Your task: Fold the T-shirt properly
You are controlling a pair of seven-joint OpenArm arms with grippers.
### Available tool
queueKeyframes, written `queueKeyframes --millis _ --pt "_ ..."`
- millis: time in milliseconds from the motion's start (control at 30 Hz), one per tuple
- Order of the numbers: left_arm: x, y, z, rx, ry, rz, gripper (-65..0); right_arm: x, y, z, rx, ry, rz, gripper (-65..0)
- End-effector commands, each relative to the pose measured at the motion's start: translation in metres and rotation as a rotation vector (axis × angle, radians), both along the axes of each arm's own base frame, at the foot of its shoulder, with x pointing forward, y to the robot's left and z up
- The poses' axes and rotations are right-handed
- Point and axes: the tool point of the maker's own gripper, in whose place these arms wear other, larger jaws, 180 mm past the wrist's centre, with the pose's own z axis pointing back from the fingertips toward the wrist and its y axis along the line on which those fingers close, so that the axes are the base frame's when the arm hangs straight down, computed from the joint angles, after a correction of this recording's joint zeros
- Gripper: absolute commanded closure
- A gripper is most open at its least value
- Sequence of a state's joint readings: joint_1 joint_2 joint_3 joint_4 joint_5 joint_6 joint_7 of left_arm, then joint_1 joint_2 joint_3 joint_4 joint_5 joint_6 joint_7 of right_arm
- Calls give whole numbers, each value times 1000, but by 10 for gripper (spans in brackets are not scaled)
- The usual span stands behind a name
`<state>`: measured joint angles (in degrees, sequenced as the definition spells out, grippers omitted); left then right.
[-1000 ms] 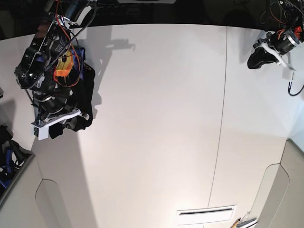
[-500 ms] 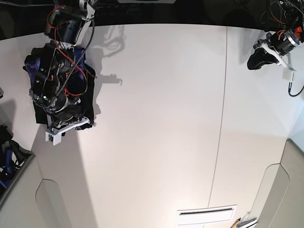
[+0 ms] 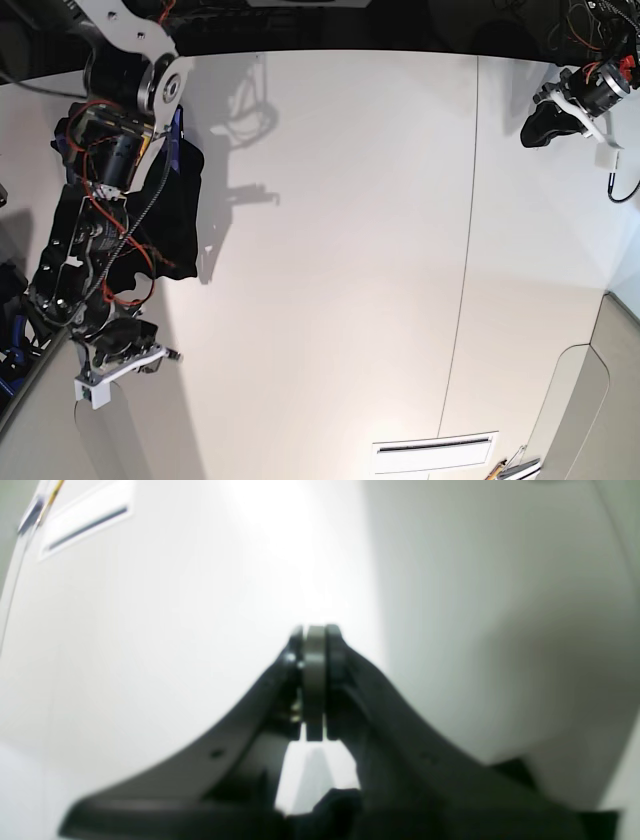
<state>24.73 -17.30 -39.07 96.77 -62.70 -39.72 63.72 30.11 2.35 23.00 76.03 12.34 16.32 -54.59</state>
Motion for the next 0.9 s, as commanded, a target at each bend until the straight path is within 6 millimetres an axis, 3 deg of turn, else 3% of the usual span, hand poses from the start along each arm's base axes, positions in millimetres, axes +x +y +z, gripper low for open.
queueKeyframes --millis 0,133,200,300,467,667,733,867 --pt "9 5 13 3 -54 3 0 13 -3 37 -6 -89 32 0" --pt "16 6 23 -14 -89 -2 0 0 -15 80 -91 -176 96 0" --pt "21 6 28 -12 -105 -7 0 -15 -28 86 -159 -200 87 0" --pt "24 6 34 3 -120 -21 0 -51 -35 66 -218 -164 85 0" --pt "27 1 44 28 -141 -51 0 -136 -11 24 -215 -72 179 0" --pt "18 -9 55 98 -112 -138 0 -243 6 12 -322 30 278 0" --pt "10 -1 62 147 -105 -135 0 -273 -1 9 -357 89 278 0" --pt "-13 24 89 206 -136 -63 0 -321 -38 -8 -422 265 255 0"
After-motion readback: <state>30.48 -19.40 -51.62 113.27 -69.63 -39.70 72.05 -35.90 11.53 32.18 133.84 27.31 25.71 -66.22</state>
